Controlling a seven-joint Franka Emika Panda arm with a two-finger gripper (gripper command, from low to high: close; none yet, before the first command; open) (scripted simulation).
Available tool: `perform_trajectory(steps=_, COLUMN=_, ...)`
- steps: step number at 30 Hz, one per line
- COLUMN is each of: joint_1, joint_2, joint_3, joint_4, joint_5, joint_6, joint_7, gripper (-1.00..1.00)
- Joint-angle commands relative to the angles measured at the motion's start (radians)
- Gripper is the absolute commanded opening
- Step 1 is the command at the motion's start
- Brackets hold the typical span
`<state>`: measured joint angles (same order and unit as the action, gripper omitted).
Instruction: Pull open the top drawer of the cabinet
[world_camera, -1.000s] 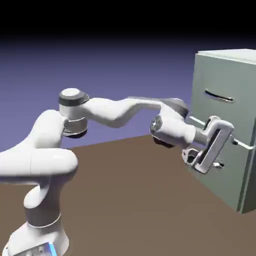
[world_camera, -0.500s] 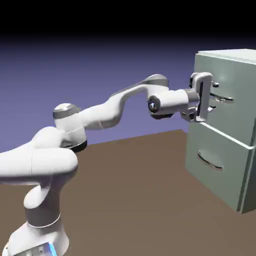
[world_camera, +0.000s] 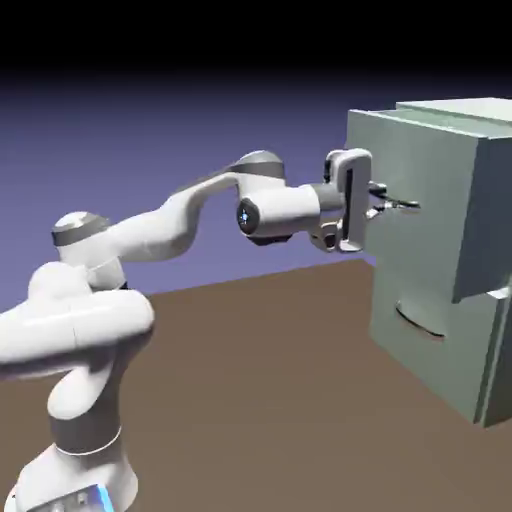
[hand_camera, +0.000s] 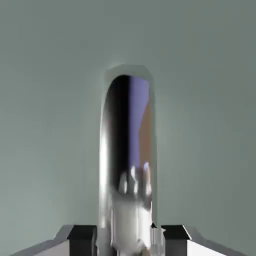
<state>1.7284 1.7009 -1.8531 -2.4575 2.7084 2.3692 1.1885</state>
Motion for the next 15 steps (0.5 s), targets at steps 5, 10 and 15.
perform_trajectory(steps=5, joint_1=0.179, joint_2=0.024, joint_3=-0.022, joint_4=-0.176, joint_5=-0.060, joint_6=-0.002, joint_7=0.006, gripper=-1.00)
perform_trajectory(steps=10, joint_1=0.257, joint_2=0.035, joint_3=-0.033, joint_4=-0.244, joint_5=-0.091, joint_6=0.007, joint_7=0.012, gripper=1.00)
perform_trajectory(steps=15, joint_1=0.433, joint_2=0.062, joint_3=-0.058, joint_4=-0.375, joint_5=-0.171, joint_6=0.046, joint_7=0.034, gripper=1.00)
